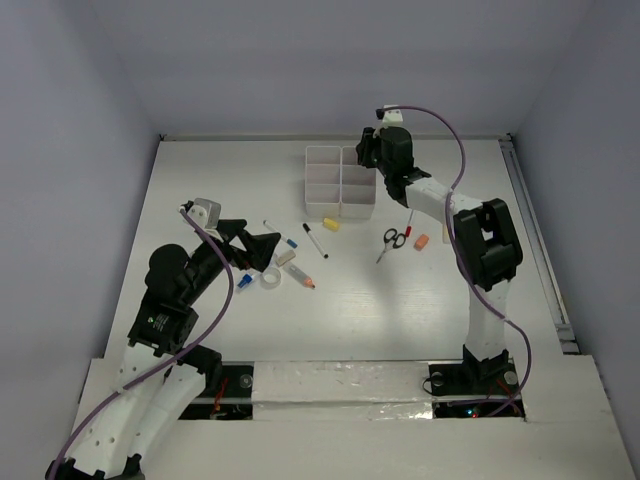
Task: Sort the stationery into containers
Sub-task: Place the stationery in the storage box, then pick up the stationery from the center of the board.
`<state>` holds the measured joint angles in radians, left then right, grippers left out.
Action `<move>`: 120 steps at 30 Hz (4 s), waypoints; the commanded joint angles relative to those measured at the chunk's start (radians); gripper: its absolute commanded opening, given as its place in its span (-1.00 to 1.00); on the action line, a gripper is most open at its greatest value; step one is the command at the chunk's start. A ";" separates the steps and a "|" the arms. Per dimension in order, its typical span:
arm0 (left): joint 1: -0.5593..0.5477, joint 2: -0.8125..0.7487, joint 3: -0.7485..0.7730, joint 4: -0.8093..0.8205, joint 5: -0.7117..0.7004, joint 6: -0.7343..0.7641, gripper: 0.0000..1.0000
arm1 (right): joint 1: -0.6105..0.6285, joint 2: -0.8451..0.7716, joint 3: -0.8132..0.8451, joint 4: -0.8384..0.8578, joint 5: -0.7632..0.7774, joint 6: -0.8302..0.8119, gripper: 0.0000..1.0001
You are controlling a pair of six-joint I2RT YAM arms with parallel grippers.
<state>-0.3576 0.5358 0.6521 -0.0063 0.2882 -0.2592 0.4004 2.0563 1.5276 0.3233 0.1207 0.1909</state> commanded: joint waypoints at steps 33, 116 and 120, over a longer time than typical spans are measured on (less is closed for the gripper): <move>0.025 -0.054 0.032 0.031 -0.021 0.005 0.98 | 0.488 -0.156 -0.092 -0.490 -0.144 -0.028 0.16; 0.025 -0.051 0.027 0.037 0.003 0.002 0.98 | 0.522 -0.080 0.055 -0.491 0.165 0.005 -0.03; 0.025 -0.051 0.027 0.037 0.006 0.003 0.98 | 0.428 -0.145 0.066 -0.449 0.172 0.007 -0.03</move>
<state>-0.3382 0.4877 0.6525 -0.0124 0.2806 -0.2596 0.9203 1.9884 1.5661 -0.2150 0.2554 0.1844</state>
